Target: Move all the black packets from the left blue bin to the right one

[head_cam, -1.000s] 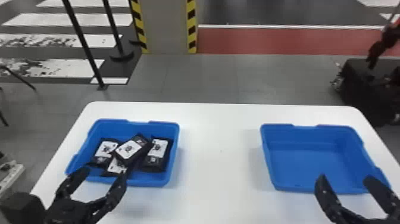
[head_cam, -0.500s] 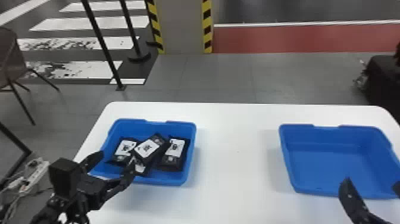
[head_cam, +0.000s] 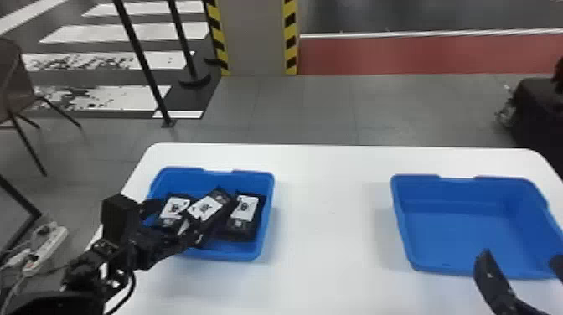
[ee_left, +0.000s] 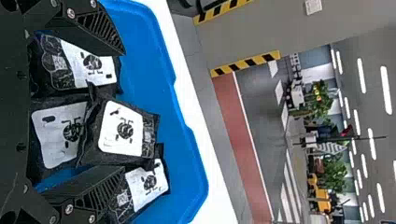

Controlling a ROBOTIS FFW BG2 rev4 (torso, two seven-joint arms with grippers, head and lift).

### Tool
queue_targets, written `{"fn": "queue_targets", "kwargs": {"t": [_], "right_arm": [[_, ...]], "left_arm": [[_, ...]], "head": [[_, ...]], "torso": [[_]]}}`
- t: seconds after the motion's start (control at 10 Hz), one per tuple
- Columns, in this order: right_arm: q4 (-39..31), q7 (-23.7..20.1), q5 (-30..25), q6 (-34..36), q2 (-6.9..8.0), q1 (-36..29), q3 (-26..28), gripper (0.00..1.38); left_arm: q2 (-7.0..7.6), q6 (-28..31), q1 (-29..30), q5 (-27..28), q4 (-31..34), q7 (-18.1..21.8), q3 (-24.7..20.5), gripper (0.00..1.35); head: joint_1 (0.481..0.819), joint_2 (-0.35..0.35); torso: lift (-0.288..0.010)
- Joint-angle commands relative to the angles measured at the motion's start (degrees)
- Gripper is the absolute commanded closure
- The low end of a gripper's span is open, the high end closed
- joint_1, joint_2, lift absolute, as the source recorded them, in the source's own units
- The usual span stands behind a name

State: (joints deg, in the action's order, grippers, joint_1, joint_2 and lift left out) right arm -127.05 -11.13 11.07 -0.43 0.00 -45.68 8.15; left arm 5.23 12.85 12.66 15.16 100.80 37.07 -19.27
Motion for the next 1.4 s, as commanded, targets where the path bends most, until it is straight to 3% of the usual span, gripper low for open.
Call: {"fn": "queue_targets", "kwargs": {"t": [0.0, 0.2, 0.3, 0.4, 0.6, 0.7, 0.8, 1.0, 1.3], "right_arm": [[0.0, 0.1, 0.0, 0.0, 0.05, 0.0, 0.0, 0.13], [0.1, 0.0, 0.0, -0.1, 0.05, 0.1, -0.1, 0.13], [0.1, 0.1, 0.1, -0.1, 0.05, 0.1, -0.1, 0.13], [0.1, 0.0, 0.3, -0.1, 0.05, 0.0, -0.1, 0.13], [0.1, 0.1, 0.4, -0.1, 0.05, 0.0, -0.1, 0.13], [0.1, 0.0, 0.4, -0.1, 0.05, 0.0, -0.1, 0.13], [0.1, 0.0, 0.4, -0.1, 0.05, 0.0, -0.1, 0.13], [0.1, 0.0, 0.4, -0.1, 0.05, 0.0, -0.1, 0.13], [-0.6, -0.2, 1.5, -0.1, 0.05, 0.0, -0.9, 0.13]], "left_arm": [[1.45, 0.2, -3.5, 1.3, -4.7, 2.0, 2.0, 0.16], [2.59, 0.9, -6.8, 2.6, -7.9, 4.5, 4.1, 0.18], [2.59, 3.5, -7.3, 2.8, -8.9, 5.3, 4.0, 0.36], [2.5, 6.3, -7.2, 3.1, -8.8, 5.5, 4.0, 0.63], [2.33, 7.4, -6.8, 3.7, -8.8, 5.5, 3.5, 0.77], [2.33, 7.1, -6.9, 4.0, -8.8, 5.5, 3.3, 1.03], [2.15, 6.1, -6.8, 4.1, -8.5, 5.5, 2.7, 1.16], [1.54, 4.3, -4.8, 4.2, -3.8, 5.5, 1.3, 1.22], [-0.57, 8.2, 5.6, 1.3, 15.6, 6.8, -2.3, 1.22]], "head": [[0.695, 0.112], [0.695, 0.082], [0.695, 0.075], [0.695, 0.071], [0.695, 0.083], [0.695, 0.086], [0.695, 0.09], [0.695, 0.095], [0.695, 0.111]], "torso": [[-0.11], [-0.11], [-0.11], [-0.11], [-0.11], [-0.11], [-0.11], [-0.11], [-0.11]]}}
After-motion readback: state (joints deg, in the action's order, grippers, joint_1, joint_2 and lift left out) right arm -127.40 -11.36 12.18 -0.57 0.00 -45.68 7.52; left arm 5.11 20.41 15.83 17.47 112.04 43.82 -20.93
